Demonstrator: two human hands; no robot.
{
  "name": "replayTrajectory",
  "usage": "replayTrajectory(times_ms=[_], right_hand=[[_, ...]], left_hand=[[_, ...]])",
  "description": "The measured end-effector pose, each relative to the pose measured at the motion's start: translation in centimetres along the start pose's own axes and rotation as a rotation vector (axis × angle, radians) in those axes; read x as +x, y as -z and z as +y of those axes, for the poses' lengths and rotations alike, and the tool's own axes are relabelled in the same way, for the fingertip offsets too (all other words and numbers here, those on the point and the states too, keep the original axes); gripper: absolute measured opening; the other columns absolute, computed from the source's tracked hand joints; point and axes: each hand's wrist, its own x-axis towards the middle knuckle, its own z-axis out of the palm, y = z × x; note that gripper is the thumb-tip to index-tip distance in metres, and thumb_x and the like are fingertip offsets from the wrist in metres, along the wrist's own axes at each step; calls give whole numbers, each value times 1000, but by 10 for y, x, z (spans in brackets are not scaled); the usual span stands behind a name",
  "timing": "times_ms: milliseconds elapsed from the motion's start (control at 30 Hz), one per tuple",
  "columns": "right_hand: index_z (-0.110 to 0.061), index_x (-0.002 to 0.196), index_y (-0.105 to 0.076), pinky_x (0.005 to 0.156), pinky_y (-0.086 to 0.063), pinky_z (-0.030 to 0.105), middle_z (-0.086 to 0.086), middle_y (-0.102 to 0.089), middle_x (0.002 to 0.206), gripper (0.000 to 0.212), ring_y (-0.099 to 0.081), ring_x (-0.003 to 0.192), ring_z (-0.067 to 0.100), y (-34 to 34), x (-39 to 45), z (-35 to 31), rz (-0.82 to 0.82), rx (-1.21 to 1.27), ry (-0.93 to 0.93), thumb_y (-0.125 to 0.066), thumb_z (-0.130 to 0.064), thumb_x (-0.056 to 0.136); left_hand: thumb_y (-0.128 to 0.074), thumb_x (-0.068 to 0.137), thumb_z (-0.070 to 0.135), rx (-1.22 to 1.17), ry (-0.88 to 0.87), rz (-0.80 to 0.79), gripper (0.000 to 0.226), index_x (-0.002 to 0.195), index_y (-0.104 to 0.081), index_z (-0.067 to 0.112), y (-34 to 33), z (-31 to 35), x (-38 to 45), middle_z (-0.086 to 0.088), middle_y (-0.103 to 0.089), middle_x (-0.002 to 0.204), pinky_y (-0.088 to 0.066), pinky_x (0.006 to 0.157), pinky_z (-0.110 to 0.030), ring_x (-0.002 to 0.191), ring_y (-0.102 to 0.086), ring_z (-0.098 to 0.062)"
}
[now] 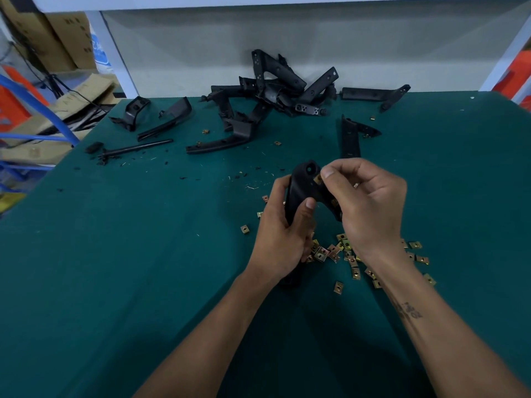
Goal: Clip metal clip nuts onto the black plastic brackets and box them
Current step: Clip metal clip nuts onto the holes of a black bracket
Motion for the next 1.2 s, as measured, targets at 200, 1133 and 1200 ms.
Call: replayTrajectory(times_ms=[200, 1133, 1200], right_hand=[[-17, 76, -77, 62, -50, 21, -5, -73, 72, 20, -65, 69, 9, 0, -1, -3, 8, 59, -85, -63, -13, 89], [-6, 115, -68, 71, -55, 39, -2, -67, 110, 21, -65, 89, 20, -22, -14, 11, -81, -754, 393, -65, -9, 94], [-7, 114, -69, 66, -55, 40, -1, -68, 109, 22, -66, 87, 23, -27, -14, 14, -47, -790, 421, -64, -9, 93]], left_hand=[[-48, 109, 25, -17, 9, 2, 9, 117, -45, 25, 0, -1, 0, -3, -41, 60, -38, 37, -29, 36, -33, -22], [-56, 105, 34, 150, -61, 258, 15, 112, -50, 22, 0, -6, 1, -3, -68, 85, -54, 57, -58, 69, -65, -32], [-57, 105, 31, 132, -64, 248, 17, 111, -49, 18, 3, -5, 0, -4, -67, 84, -55, 55, -54, 67, -64, -27]])
